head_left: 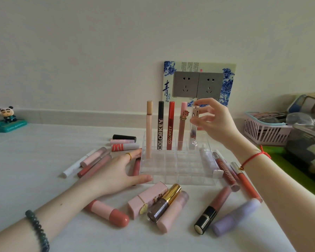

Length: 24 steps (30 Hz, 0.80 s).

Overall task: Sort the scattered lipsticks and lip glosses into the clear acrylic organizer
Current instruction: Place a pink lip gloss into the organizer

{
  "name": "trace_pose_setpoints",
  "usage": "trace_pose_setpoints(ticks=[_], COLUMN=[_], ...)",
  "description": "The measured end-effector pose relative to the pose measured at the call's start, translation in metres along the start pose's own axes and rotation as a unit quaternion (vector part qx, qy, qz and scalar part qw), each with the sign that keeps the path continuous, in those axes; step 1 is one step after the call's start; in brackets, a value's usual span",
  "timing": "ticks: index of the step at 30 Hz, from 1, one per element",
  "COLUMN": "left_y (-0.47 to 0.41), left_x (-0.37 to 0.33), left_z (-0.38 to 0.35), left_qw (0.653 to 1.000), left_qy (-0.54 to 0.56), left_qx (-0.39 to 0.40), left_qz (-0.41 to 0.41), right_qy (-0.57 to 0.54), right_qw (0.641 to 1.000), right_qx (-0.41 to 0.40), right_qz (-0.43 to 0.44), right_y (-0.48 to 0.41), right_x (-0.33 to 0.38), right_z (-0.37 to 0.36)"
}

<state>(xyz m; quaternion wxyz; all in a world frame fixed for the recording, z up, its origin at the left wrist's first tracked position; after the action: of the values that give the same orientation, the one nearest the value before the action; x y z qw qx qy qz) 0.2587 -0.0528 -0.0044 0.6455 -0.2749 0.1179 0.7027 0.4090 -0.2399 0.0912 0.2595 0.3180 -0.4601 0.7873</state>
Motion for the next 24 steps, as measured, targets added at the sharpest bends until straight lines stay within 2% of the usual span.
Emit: trace_pose_setpoints(ticks=[24], left_y=[0.0007], left_x=[-0.0018], left_z=[-0.0026], left_qw=[0.999], left_qy=[0.043], left_qx=[0.009], left_qz=[-0.002], right_qy=[-0.008], right_qw=[1.0], right_qx=[-0.005], right_qz=[0.002], right_y=[0.0024], right_x=[-0.0084], right_z=[-0.0014])
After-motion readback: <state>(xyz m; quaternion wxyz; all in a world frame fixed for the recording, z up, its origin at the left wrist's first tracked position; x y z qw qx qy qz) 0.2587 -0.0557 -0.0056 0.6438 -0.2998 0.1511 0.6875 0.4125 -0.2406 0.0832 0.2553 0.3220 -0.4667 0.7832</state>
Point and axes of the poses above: each hand's wrist, its own y-axis away from the middle knuckle, its own z-axis out of the back of the hand, x = y × z, the point moved 8 cm from there along -y, towards the middle knuckle, and after that the axes turned 3 degrees about x, right-handed, at the moved point
